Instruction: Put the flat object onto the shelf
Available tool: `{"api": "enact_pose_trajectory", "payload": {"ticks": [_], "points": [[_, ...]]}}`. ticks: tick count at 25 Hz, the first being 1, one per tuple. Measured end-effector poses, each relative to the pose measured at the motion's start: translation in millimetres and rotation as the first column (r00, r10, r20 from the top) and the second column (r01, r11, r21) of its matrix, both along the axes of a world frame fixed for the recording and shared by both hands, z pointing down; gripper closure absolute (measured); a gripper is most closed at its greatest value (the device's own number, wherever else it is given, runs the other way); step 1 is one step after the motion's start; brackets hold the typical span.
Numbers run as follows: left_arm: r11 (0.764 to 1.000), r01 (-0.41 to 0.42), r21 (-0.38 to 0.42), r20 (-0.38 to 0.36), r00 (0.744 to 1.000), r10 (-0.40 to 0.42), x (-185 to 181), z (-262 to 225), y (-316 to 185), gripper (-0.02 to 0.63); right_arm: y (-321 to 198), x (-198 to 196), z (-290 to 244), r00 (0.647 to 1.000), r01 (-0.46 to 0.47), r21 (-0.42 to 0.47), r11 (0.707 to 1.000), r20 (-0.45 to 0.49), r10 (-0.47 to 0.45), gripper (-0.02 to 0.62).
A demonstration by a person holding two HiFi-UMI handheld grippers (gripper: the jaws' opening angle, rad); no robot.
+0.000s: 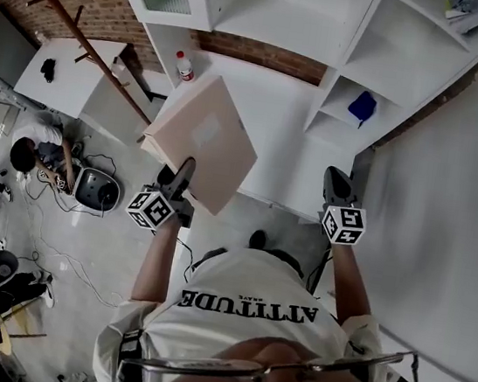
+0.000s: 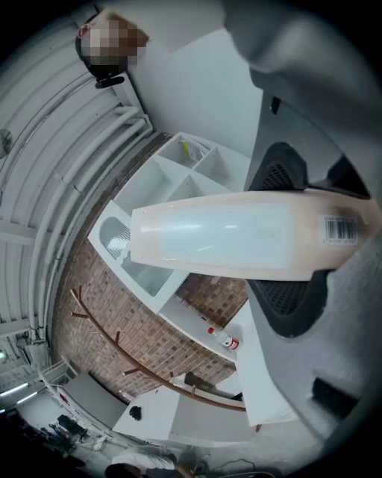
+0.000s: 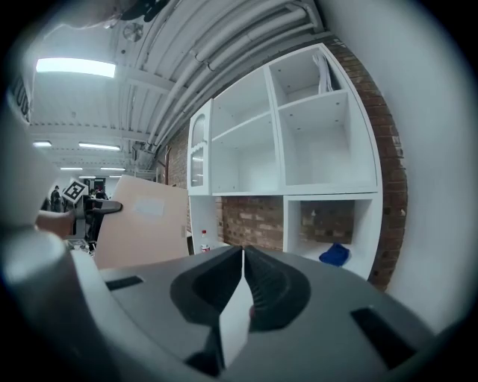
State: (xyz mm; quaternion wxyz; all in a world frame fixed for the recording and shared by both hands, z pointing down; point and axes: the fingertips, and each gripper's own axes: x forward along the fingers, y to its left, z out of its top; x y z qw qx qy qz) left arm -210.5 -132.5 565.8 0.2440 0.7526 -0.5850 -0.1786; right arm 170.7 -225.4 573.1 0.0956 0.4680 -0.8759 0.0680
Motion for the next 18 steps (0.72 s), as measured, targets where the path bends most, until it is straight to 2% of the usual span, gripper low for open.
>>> {"api": "enact_pose_trajectory", "payload": {"ticks": [5,7,15,18], "points": [[1.0,0.021,0.015,-0.142,0.99,-0.019,10,-3,-25,0.319,-30,7,6,1.0,0.029,-0.006,1.0,0.003,-0.029,0.566],[0.999,0.029,0.026,-0.174,0.985,-0.024,13,-8,-30,0.321,-36,8,4,0.999,0.037,-0.006,0.999,0.003,-0.037,0.566],[0.998,0.044,0.054,-0.23,0.973,-0.03,19,-26,-43,0.321,-50,15,0,0.999,0.052,-0.005,0.999,0.004,-0.052,0.566],[0.997,0.039,0.063,-0.217,0.976,-0.024,22,-35,-53,0.321,-56,18,-1,0.999,0.051,-0.006,0.999,0.007,-0.051,0.566]]}}
